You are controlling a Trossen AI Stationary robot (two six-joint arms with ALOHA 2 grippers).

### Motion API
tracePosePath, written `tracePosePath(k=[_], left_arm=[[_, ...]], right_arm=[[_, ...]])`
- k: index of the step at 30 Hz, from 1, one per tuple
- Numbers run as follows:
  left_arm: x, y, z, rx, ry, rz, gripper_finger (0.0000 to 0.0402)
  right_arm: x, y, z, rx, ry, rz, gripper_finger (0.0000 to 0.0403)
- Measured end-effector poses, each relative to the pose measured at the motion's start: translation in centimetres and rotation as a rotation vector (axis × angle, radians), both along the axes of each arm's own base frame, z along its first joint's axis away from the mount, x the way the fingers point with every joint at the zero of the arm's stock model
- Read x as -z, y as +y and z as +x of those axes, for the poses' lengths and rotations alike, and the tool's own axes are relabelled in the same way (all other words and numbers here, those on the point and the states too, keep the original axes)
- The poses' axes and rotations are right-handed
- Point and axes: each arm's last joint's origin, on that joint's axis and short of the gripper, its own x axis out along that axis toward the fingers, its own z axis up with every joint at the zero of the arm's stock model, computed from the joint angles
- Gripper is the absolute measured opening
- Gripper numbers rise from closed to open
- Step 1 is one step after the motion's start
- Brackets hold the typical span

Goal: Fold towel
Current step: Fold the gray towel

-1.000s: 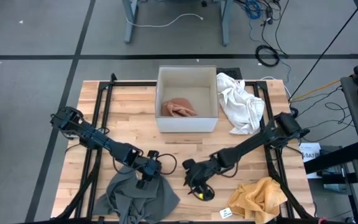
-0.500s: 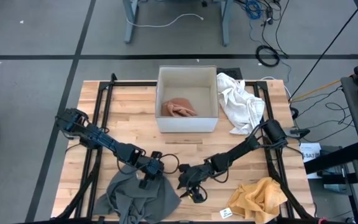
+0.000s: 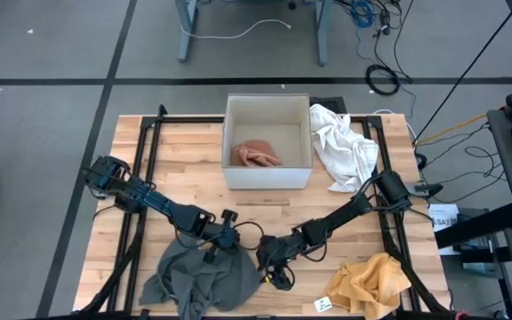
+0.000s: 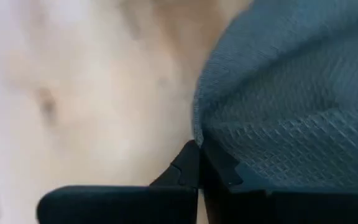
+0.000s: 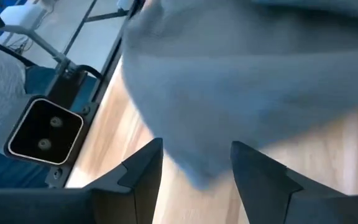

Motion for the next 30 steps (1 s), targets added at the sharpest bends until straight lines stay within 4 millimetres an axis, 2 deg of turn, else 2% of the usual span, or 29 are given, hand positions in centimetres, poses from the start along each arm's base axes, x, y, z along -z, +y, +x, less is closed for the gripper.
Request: tracePosePath(k=[4,9,19,24,27,30], left_arm=[[-0.2,1.0,0.2,-0.05,0.024,0.114,0.0002],[-0.2,1.5,0.1,-0.06,0.053,0.118,0.0002],[-0.2,1.5,0.0,-0.055,0.074,0.079,0.0001],[-0.2,1.5,0.0,-0.057,0.087,0.068,0.0001],[-0.2,1.5,-0.1,-0.053,0.099,0.064,0.0001],[-0.2,1.5,-0.1,-0.051,0.101,0.055,0.0001]], right_arm=[[0.3,-0.1,-0.1,0.037,0.003,-0.065,0.0178],[0.8,-0.8,-0.7,0.098,0.067,-0.208,0.0178],[1.0,-0.7,-0.9,0.131,0.047,-0.303,0.0178],[-0.1,-0.3,-2.0,0.117,0.078,-0.365,0.0178],[-1.2,-0.4,-3.4,0.166,0.123,-0.475,0.0178],[-2.0,-0.3,-3.7,0.227,0.106,-0.511,0.0178]])
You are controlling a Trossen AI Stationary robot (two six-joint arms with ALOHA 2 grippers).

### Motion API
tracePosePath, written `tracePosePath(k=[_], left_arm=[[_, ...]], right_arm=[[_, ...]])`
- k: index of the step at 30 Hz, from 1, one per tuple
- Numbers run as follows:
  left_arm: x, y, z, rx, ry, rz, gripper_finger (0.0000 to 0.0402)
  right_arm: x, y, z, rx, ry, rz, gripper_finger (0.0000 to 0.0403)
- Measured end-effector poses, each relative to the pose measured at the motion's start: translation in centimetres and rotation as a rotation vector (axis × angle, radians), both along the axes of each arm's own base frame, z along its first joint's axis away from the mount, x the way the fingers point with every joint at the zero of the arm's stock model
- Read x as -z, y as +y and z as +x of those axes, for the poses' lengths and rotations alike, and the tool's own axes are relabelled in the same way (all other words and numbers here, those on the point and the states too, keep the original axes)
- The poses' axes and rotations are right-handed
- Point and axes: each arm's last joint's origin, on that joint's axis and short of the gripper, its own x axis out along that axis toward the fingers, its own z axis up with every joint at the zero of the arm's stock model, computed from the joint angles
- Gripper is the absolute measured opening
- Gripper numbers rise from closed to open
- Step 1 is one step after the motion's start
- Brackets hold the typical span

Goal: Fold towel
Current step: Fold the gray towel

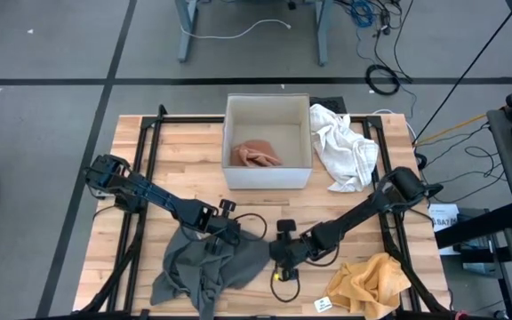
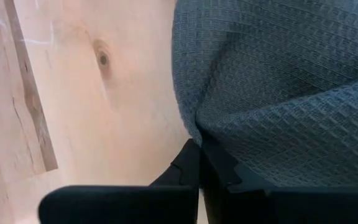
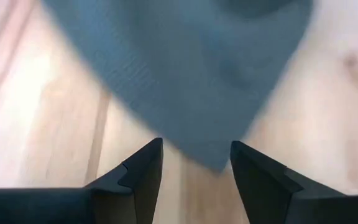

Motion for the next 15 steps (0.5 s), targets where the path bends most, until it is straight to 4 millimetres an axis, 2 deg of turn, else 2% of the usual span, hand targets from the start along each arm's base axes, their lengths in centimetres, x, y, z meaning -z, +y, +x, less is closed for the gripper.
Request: tracePosePath(k=[9,15], left_arm=[[0.0,0.0,0.0,-0.009,0.001,-0.007,0.0001],[0.0,0.0,0.0,-0.013,-0.006,-0.013,0.0001]], right_arm=[[-0.3,-0.1,0.3,0.153,-0.071,0.038,0.0178],[1.1,0.1,0.8,0.197,-0.082,0.056,0.0178]])
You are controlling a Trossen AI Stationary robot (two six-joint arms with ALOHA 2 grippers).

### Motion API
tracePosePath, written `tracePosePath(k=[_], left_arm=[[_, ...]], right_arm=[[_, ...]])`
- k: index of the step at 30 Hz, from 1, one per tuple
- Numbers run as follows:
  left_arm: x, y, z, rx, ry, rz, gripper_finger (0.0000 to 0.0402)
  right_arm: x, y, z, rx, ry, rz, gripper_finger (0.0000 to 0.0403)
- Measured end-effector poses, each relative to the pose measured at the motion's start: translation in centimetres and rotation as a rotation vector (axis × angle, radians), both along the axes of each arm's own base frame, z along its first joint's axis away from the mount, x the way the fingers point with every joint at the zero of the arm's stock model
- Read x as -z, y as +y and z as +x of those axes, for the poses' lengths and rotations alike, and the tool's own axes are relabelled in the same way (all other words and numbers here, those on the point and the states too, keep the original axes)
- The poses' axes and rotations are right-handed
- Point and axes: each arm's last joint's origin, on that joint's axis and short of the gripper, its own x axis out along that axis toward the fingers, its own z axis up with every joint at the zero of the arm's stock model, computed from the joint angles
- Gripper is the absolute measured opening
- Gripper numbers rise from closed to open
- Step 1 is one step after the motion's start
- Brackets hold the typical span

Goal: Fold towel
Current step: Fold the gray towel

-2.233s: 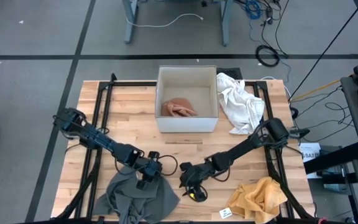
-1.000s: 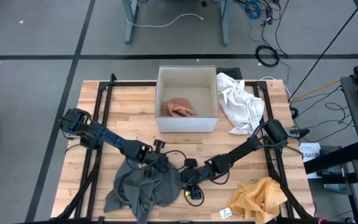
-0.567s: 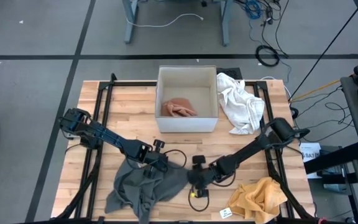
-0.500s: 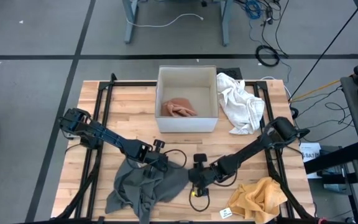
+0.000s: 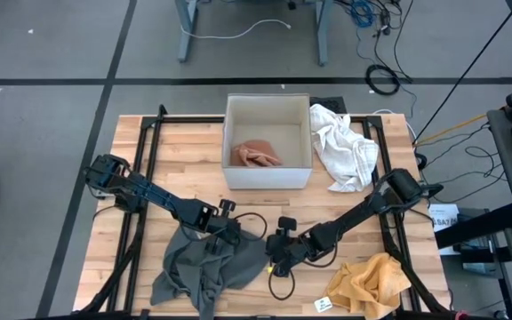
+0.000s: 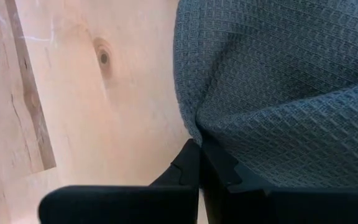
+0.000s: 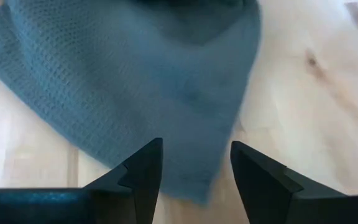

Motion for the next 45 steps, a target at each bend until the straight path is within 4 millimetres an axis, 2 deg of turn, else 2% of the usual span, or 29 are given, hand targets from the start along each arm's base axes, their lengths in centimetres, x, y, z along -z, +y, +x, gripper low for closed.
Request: tracePosePath(k=[4,10,14,20,26,28,30,35,39,45], left_arm=[[0.0,0.0,0.1,0.001,-0.008,-0.004,0.0001],[0.0,-0.1,0.1,0.003,-0.012,-0.014,0.0001],[0.0,-0.2,0.1,0.014,-0.017,-0.013,0.0001],[0.0,-0.2,0.2,0.015,-0.018,-0.013,0.0001],[-0.1,-0.2,0.2,0.012,-0.031,0.013,0.0001],[-0.4,-0.2,0.5,0.0,-0.05,0.041,0.0001],[-0.9,-0.2,0.9,0.004,-0.065,0.076,0.0001],[-3.8,-0.5,2.8,0.036,-0.122,0.17,0.0001],[-7.4,-0.8,4.2,0.033,-0.173,0.323,0.0001],[-14.5,-1.8,5.4,-0.02,-0.268,0.649,0.0001]], right_arm=[[1.3,0.1,0.2,0.014,0.012,-0.005,0.0178],[1.5,-0.3,-0.1,0.078,0.026,-0.074,0.0168],[1.6,-0.3,-0.1,0.069,0.038,-0.08,0.0121],[1.7,-0.2,-0.3,-0.002,0.069,-0.113,0.0013],[0.7,-0.3,-1.0,-0.049,0.101,-0.161,0.0004],[-0.4,-0.5,-1.6,-0.038,0.11,-0.203,0.0004],[-2.3,-0.9,-2.3,-0.018,0.101,-0.24,0.0002],[-7.5,-1.7,-4.7,0.016,0.047,-0.304,0.0002],[-12.1,-2.5,-7.3,0.019,-0.038,-0.333,0.0001],[-17.9,-4.1,-11.4,0.023,-0.197,-0.394,0.0001]])
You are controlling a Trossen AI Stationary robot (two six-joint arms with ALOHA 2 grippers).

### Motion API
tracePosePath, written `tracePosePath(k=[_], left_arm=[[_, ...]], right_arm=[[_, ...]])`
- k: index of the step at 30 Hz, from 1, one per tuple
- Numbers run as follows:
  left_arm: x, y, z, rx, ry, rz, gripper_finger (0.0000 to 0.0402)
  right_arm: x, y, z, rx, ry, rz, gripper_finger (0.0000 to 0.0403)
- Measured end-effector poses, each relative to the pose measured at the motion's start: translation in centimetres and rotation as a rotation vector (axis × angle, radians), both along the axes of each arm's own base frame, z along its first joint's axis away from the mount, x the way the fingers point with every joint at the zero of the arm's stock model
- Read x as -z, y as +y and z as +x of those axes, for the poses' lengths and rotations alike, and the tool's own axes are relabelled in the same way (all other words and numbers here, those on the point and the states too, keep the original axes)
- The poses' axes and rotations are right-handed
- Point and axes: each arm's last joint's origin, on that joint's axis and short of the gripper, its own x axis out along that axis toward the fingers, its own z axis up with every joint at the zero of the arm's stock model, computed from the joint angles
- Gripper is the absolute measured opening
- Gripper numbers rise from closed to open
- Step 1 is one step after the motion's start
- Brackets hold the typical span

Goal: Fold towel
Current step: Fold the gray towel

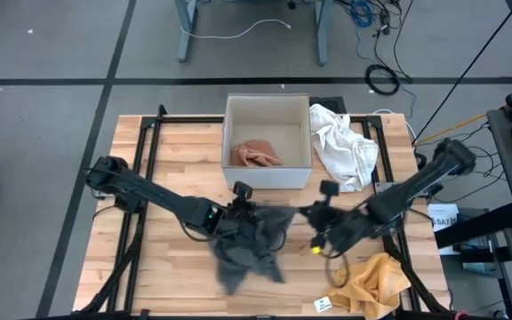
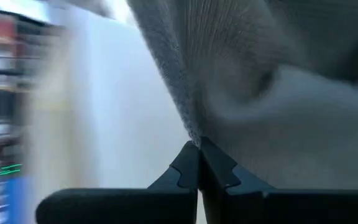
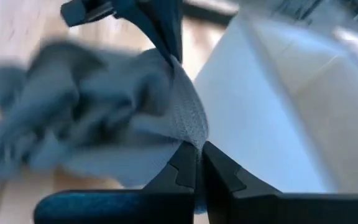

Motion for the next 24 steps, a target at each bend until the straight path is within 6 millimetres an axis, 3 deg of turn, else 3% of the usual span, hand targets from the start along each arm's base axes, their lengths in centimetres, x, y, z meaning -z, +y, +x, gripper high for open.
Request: tracePosePath(k=[6,9,12,17,24], left_arm=[[-7.2,-2.0,-0.7,-0.043,-0.138,0.184,0.0001],[-9.7,-3.2,-1.5,-0.039,-0.205,0.19,0.0001],[-10.9,-4.3,-2.0,-0.02,-0.249,0.168,0.0001],[-9.9,-4.6,-1.9,0.059,-0.207,-0.041,0.0014],[-5.1,-1.5,-2.3,-0.155,-0.052,-0.039,0.0079]], right_arm=[[-4.3,-1.4,-3.4,-0.059,-0.156,-0.02,0.0],[-5.4,-1.7,-4.6,-0.101,-0.193,-0.01,0.0],[-6.0,-1.8,-5.4,-0.16,-0.202,0.015,0.0],[-5.5,-1.9,-5.9,-0.207,-0.136,0.023,0.0],[-4.0,-2.2,-6.4,-0.144,-0.013,0.024,0.0001]])
